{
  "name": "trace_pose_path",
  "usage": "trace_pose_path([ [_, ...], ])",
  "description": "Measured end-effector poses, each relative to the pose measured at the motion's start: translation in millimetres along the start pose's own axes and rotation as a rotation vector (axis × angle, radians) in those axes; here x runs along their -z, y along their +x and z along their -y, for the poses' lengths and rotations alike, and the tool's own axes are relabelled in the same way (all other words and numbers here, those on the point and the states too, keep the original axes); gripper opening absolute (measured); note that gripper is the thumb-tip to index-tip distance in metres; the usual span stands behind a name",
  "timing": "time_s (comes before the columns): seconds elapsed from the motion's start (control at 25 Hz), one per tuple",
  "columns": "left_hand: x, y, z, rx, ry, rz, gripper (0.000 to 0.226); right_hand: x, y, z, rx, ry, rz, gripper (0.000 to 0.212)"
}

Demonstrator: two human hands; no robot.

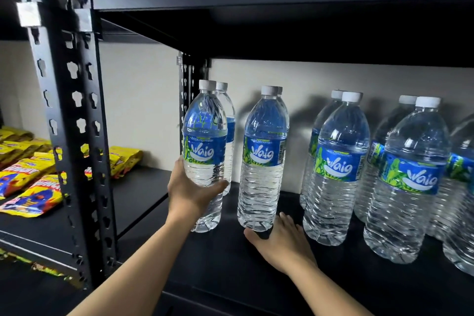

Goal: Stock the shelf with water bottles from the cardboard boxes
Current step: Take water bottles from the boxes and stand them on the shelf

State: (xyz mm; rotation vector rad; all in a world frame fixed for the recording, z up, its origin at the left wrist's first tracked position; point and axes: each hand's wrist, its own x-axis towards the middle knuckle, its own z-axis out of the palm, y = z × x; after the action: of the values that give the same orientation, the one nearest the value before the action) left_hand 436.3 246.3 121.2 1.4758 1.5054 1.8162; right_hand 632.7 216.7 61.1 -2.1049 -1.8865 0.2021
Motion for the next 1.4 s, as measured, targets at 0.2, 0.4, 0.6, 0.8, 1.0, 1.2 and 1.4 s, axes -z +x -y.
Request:
trace_pose_path([
  [0.2,-1,-10,39,0.139,0.126,0.059,0.089,0,3,-3,0.011,0.038,-0.033,0.106],
  [0.4,-5,-3,49,0.146,0.219,0.125,0.086,0,1,-2,0.023,0.057,-0.075,0.102],
  [0.6,-9,-2,56,0.121,0.234,0.114,0.083,1,0,-1,0.025,0.039,-0.077,0.099],
  [0.8,-15,-5,54,0.153,0.22,0.113,0.081,2,0,-1,0.031,0.031,-0.081,0.097],
  [1.0,-17,-7,55,0.171,0.301,0.126,0.087,-2,3,-2,0.037,0.026,-0.093,0.096],
  [1.2,-16,-5,58,0.169,0.343,0.127,0.083,-4,5,-3,0.038,0.037,-0.088,0.096],
  [1.4,-17,-5,60,0.184,0.359,0.128,0.077,-2,4,-3,0.036,0.033,-0.073,0.097],
])
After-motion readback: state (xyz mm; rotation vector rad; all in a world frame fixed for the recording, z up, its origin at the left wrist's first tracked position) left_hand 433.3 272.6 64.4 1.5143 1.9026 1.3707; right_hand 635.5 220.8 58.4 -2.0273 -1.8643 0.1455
